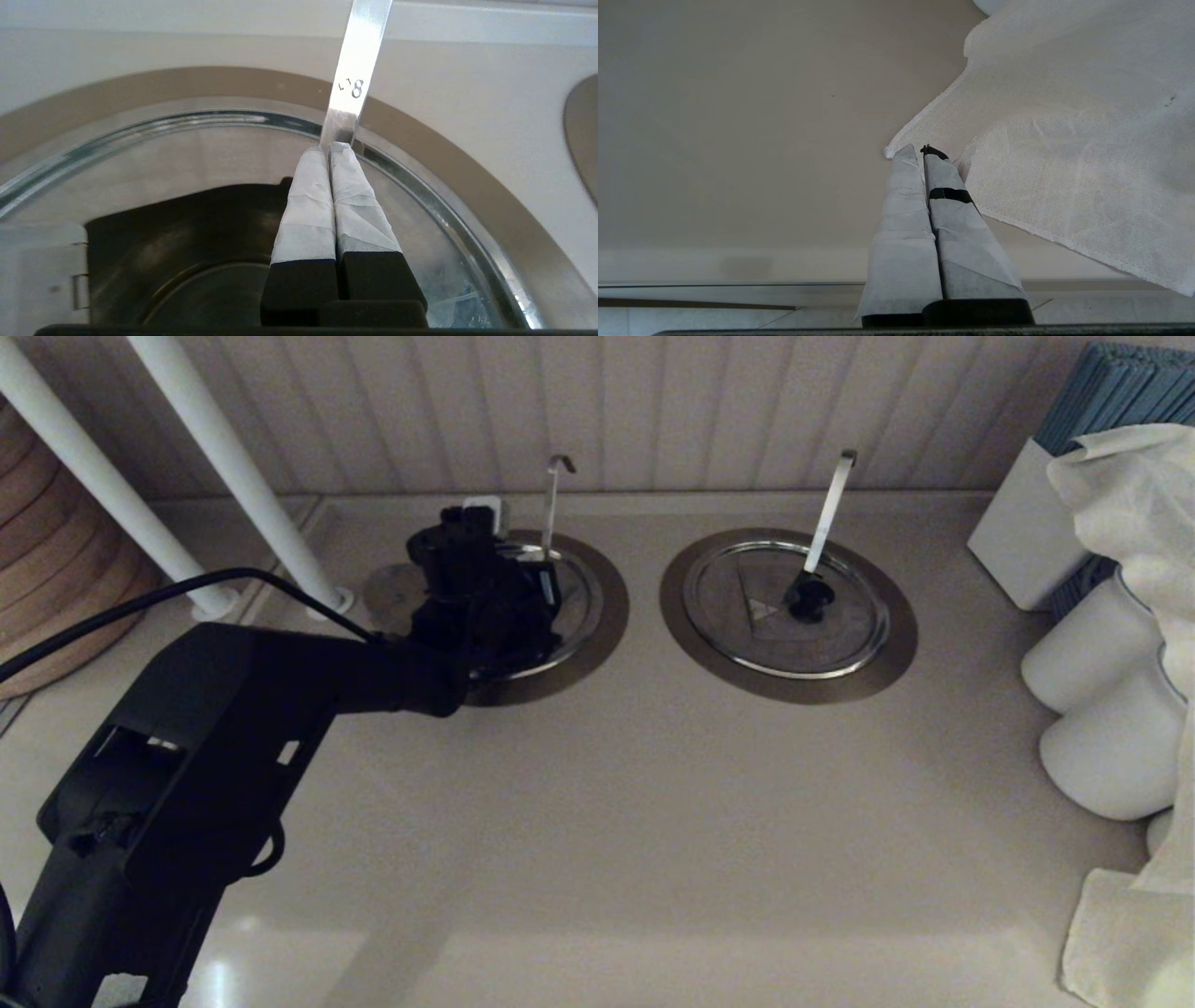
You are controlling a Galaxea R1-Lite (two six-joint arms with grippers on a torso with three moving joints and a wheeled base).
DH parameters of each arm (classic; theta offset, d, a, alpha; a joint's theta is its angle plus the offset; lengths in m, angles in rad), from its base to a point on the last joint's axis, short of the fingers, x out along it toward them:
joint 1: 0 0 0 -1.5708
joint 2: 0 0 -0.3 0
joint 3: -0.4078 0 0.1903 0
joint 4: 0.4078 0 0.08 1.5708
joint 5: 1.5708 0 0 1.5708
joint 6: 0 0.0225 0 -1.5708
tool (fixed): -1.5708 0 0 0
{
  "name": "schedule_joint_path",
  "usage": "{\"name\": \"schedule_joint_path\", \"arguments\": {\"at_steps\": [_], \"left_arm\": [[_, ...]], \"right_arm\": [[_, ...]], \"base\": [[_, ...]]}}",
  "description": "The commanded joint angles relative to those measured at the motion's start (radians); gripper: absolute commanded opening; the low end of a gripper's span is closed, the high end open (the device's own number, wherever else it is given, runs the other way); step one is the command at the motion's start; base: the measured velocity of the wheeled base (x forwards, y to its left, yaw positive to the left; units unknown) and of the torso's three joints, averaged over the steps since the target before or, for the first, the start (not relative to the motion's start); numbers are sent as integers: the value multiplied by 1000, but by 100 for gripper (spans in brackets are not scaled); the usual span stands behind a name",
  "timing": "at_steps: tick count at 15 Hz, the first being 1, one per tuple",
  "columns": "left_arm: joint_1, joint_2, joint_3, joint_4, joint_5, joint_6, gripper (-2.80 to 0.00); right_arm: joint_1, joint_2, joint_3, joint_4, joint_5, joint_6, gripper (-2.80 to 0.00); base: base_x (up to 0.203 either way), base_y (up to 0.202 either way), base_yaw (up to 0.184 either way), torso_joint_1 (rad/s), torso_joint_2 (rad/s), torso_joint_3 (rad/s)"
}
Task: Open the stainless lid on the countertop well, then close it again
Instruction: Stir with a spoon
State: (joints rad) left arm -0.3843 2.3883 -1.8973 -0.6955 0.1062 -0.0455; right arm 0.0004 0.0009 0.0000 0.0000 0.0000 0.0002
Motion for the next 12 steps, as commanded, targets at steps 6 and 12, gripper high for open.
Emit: {"name": "schedule_joint_path", "arguments": {"at_steps": [6,12], "left_arm": [[1,64,-65,-8,8,1,-280],[-1,31,-65,1,50,4,0]], "right_arm": [[0,1,0,0,0,0,-280],[0,1,0,0,0,0,-280]], "base": [[0,0,0,0,0,0],[0,0,0,0,0,0]]}}
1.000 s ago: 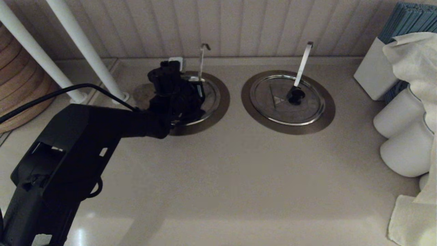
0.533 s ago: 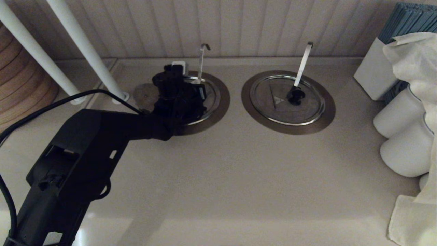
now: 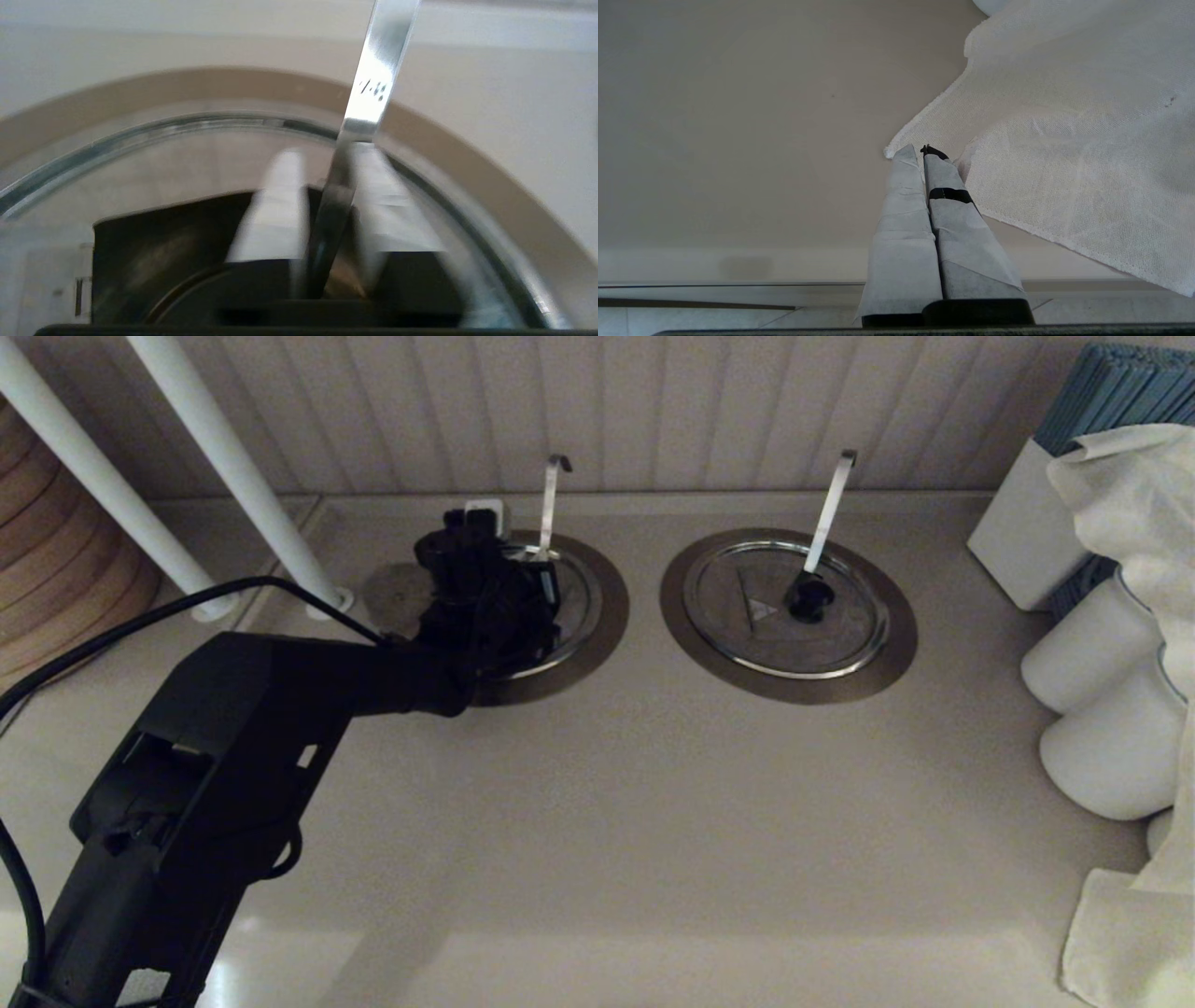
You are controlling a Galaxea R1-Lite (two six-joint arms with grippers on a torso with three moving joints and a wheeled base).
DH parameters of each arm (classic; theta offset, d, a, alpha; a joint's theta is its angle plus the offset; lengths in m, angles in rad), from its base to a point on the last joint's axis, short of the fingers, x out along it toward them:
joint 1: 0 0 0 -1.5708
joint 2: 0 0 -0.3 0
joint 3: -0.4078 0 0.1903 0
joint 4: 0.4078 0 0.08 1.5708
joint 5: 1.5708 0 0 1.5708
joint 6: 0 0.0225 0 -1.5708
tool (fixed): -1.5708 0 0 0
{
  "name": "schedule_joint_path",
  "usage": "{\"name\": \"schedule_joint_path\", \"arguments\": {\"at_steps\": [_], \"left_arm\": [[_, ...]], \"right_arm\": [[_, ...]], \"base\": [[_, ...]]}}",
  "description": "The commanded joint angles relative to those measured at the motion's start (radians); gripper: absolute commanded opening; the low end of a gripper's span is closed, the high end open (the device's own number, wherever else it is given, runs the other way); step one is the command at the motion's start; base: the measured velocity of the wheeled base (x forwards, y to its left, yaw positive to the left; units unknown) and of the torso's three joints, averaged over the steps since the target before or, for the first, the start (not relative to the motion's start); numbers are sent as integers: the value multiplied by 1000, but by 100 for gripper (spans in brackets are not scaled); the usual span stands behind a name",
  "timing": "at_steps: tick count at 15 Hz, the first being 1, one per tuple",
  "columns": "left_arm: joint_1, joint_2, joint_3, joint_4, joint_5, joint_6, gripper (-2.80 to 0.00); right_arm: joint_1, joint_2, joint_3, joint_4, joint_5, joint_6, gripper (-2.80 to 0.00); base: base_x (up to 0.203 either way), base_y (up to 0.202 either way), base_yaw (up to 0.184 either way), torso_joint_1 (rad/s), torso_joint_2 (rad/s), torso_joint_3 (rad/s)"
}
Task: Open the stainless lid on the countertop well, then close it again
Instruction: Stir with a spoon
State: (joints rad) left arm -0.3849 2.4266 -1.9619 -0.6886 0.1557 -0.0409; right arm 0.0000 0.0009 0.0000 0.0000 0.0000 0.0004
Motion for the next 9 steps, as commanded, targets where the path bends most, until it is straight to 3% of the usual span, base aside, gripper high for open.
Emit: {"name": "schedule_joint_path", "arguments": {"at_steps": [1,9], "left_arm": [[0,-11,0,-8,-1,-1,0],[-2,-6,-3,79,-102,1,0]], "right_arm": [[0,1,0,0,0,0,-280],[0,1,0,0,0,0,-280]], "base": [[0,0,0,0,0,0],[0,0,0,0,0,0]]}}
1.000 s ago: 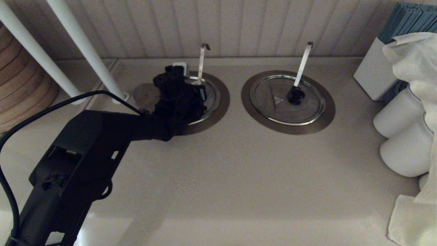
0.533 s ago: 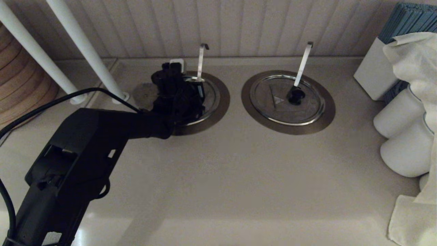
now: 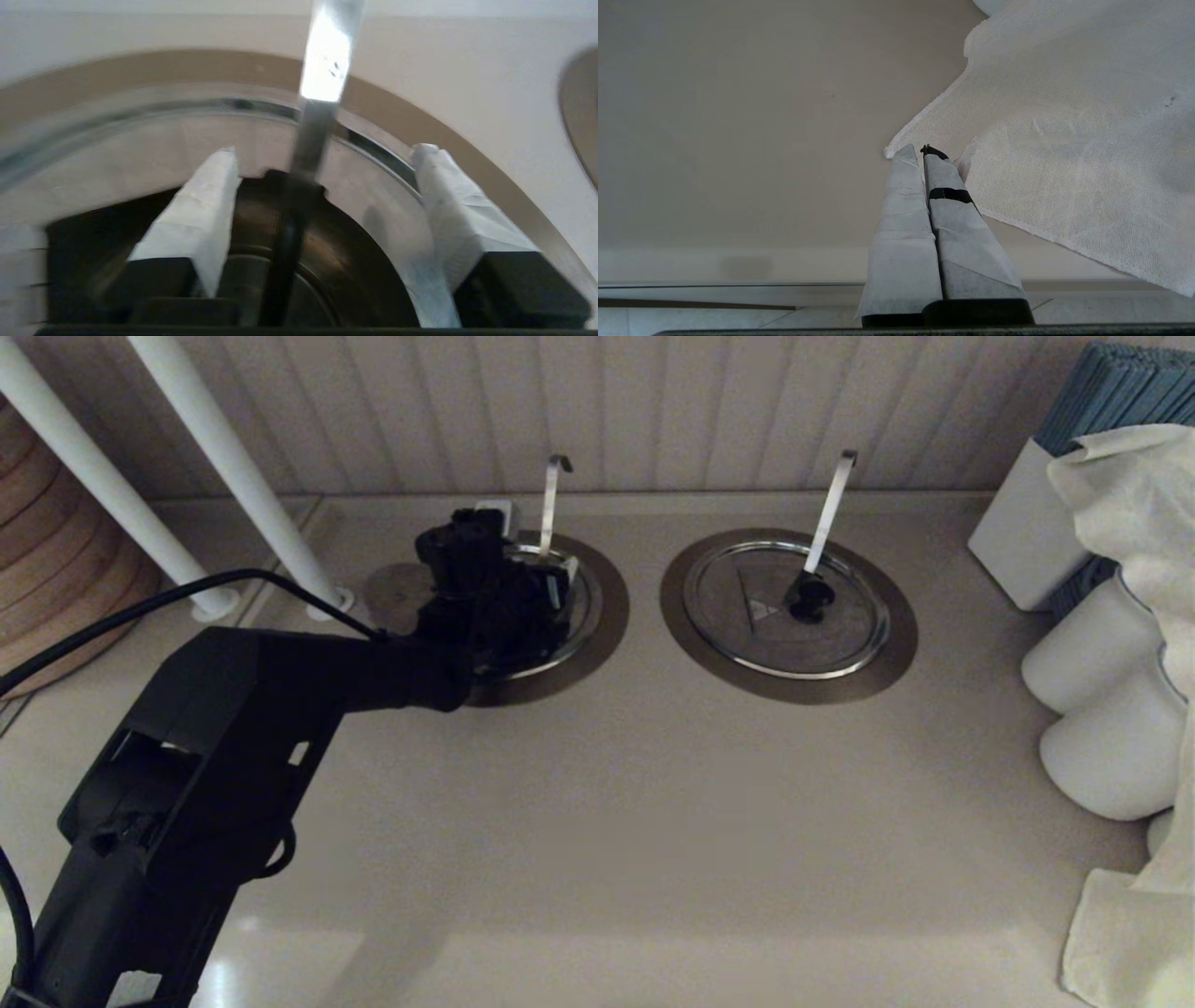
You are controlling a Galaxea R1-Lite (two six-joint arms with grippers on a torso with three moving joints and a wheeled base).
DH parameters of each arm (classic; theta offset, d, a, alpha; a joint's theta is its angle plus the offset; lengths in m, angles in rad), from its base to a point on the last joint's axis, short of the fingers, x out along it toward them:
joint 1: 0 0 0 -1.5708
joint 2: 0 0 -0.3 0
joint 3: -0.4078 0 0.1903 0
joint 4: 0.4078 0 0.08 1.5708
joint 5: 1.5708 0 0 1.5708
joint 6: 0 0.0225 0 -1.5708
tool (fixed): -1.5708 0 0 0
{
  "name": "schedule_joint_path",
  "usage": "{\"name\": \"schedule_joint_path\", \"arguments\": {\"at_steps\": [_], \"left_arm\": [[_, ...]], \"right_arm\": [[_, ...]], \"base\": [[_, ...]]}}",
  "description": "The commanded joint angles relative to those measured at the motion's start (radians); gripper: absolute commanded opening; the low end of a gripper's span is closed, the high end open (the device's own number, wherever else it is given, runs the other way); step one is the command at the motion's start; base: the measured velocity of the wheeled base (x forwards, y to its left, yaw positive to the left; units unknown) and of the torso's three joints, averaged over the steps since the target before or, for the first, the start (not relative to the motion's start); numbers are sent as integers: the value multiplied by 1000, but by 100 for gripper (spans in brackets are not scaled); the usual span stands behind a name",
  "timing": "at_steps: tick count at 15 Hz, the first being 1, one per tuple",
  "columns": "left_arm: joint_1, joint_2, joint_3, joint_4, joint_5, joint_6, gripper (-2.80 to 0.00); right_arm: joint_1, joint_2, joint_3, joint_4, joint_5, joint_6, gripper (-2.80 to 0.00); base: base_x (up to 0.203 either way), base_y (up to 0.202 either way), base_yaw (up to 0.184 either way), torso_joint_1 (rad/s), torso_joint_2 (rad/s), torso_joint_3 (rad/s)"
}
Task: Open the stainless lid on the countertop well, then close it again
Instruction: Stir with a spoon
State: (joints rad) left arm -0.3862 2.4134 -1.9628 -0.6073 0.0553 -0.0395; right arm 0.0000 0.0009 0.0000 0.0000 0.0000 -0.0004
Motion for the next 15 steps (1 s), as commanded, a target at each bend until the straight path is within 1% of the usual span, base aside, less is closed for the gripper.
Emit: {"name": "schedule_joint_path", "arguments": {"at_steps": [1,3,15], "left_arm": [[0,9,-4,1,-5,0,0],[9,22,-25,29,-30,3,0],[24,36,-25,21,-34,3,0]], "right_arm": [[0,1,0,0,0,0,-280],[0,1,0,0,0,0,-280],[0,1,0,0,0,0,-280]], "base": [[0,0,0,0,0,0],[0,0,0,0,0,0],[0,0,0,0,0,0]]}}
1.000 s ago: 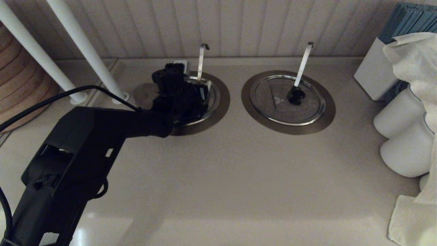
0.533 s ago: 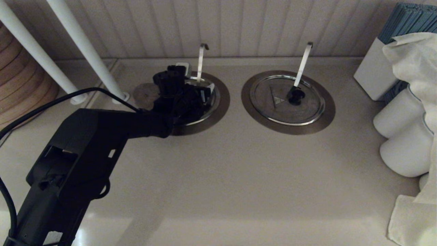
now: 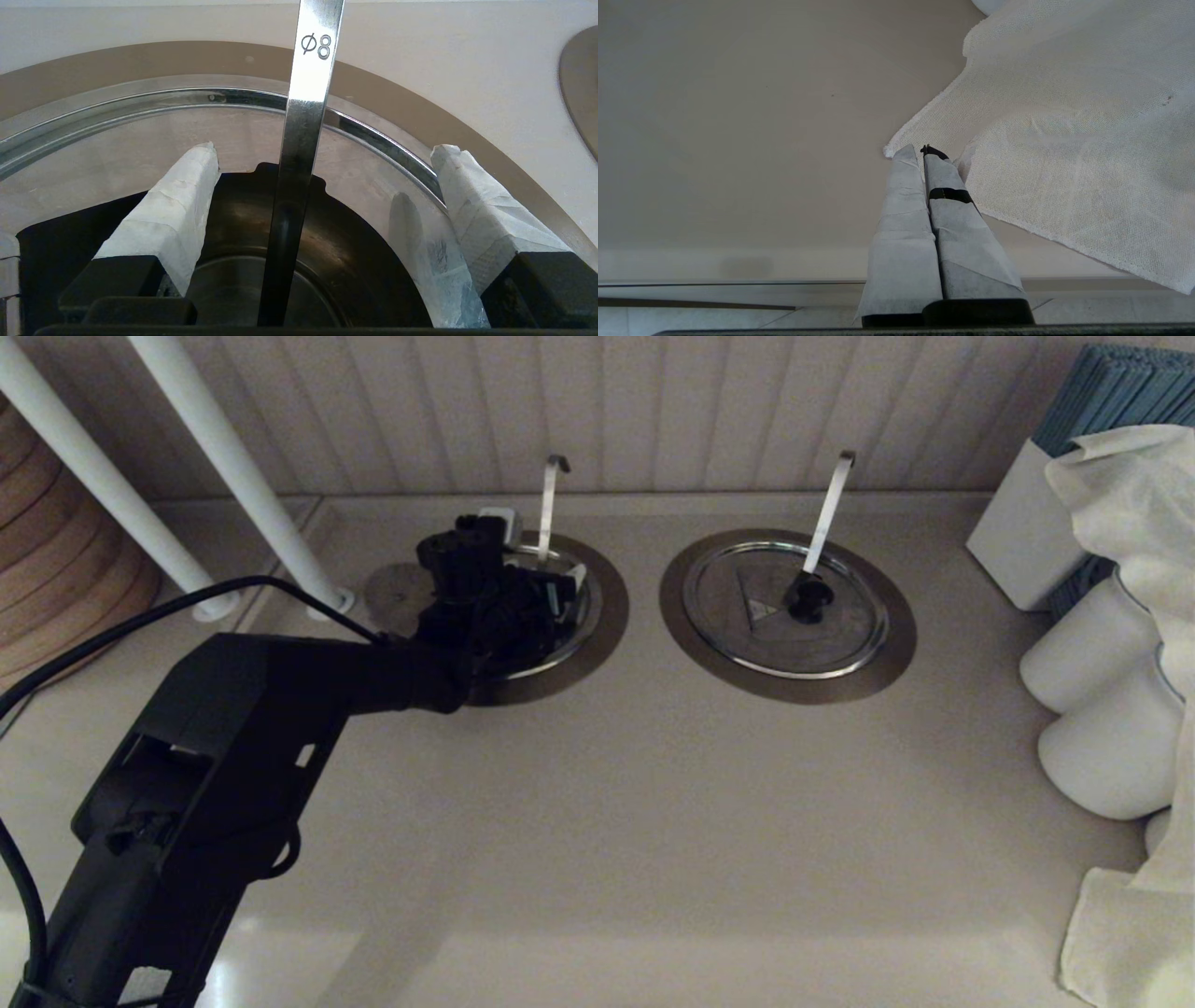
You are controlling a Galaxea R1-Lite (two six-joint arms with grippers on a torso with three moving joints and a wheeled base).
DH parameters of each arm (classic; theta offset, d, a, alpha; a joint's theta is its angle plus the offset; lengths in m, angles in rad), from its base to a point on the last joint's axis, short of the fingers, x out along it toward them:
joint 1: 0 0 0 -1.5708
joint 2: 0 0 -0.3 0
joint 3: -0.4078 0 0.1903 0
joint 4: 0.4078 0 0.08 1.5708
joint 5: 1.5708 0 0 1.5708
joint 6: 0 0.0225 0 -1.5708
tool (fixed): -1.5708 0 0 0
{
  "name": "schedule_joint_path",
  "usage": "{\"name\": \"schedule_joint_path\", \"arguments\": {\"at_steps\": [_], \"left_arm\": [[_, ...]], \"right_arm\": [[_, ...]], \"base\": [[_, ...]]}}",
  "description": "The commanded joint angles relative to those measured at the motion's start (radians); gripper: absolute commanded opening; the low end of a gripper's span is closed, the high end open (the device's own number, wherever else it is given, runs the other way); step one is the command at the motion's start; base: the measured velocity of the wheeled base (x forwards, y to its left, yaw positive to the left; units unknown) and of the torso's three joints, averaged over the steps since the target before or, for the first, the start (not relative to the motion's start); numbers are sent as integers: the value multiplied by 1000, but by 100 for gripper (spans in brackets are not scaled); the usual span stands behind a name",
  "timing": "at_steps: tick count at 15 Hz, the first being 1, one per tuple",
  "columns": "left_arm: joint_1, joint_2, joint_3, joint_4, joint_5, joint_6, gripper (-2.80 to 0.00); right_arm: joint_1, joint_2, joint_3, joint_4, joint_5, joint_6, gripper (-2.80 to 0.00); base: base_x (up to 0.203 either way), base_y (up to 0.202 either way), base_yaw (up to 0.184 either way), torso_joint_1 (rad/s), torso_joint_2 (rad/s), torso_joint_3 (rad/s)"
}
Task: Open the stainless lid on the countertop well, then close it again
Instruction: Stir with a spoon
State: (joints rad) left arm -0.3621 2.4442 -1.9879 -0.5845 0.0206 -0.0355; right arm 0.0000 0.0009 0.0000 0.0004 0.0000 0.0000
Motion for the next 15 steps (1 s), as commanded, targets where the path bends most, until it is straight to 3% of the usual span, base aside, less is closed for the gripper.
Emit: {"name": "schedule_joint_path", "arguments": {"at_steps": [1,2,3,15], "left_arm": [[0,6,0,-2,1,-1,0],[0,6,0,-2,2,-1,0],[-1,7,0,-2,2,0,-280],[-1,-5,1,-27,1,0,-280]], "right_arm": [[0,1,0,0,0,0,-280],[0,1,0,0,0,0,-280],[0,1,0,0,0,0,-280],[0,1,0,0,0,0,-280]], "base": [[0,0,0,0,0,0],[0,0,0,0,0,0],[0,0,0,0,0,0],[0,0,0,0,0,0]]}}
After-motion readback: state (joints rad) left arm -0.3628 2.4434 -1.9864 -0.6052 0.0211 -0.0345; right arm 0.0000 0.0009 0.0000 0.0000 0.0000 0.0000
